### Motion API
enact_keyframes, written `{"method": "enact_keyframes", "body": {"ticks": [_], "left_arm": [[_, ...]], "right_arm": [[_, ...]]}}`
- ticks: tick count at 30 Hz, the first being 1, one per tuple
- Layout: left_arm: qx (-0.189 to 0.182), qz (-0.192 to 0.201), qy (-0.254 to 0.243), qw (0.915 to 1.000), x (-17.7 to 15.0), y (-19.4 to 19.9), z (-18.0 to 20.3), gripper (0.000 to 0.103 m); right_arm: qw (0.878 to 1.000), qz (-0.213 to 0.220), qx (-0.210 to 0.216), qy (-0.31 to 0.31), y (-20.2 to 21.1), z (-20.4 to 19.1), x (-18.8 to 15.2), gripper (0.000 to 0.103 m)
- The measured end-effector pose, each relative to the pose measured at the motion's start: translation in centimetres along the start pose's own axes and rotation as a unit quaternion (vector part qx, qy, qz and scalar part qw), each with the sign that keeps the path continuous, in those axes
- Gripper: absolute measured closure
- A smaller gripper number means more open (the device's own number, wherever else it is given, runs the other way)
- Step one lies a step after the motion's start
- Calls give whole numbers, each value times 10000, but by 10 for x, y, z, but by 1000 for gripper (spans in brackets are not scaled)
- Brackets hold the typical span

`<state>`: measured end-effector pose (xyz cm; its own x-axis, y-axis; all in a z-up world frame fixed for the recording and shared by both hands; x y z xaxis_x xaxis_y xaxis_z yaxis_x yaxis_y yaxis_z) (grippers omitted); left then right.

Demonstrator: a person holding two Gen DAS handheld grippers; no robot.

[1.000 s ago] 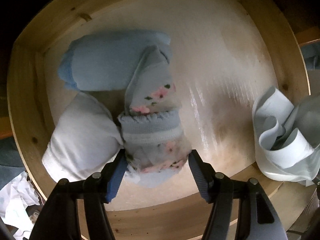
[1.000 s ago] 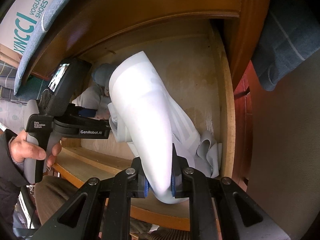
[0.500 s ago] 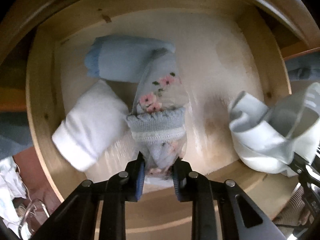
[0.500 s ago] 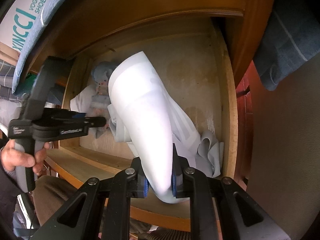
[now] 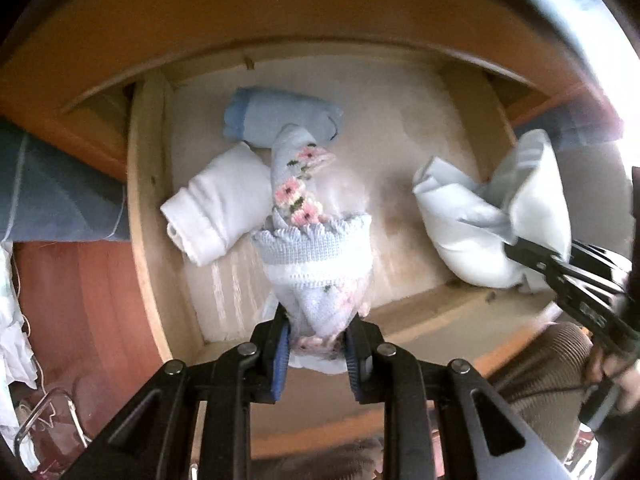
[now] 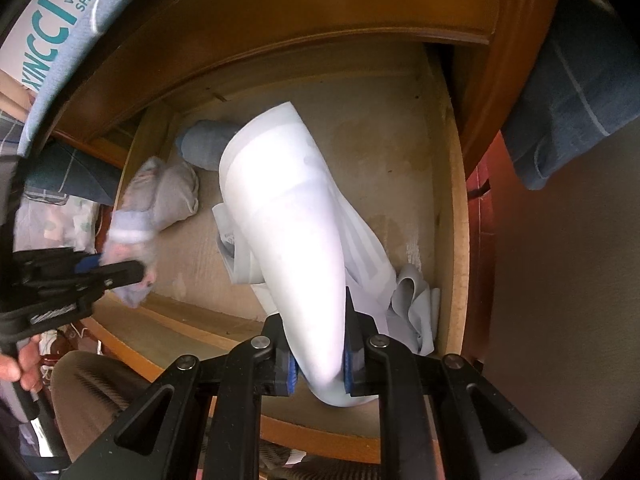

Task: Take underwear out of drawer
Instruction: 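Lift the floral sock with the left tool and carry it to the box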

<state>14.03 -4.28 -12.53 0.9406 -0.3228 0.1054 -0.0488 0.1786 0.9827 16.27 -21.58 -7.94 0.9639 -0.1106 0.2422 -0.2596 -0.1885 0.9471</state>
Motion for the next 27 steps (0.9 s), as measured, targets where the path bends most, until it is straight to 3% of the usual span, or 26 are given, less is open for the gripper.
{"method": "enact_keyframes", "body": {"ticks": [16, 27], "left_arm": [[-211, 1003, -280, 9943, -36, 118, 19, 80], [-273, 2009, -353, 9786, -27, 237, 12, 80]], "right_arm": [[9998, 87, -168, 62, 2, 4, -1, 89], [9996, 89, -251, 68, 4, 4, -1, 89]]}}
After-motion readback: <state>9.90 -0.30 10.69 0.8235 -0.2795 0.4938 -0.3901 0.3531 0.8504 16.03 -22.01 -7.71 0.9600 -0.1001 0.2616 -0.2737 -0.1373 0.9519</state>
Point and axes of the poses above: each gripper's, at about its wrist camera, not at the fingertips, and y roughly against the way its jaws point, z to its right, x to its top, the point moved 8 cm from there along -y, roughly the way its jaws point, and after that the axes turned 4 degrees about y, right-handed, at the moved point
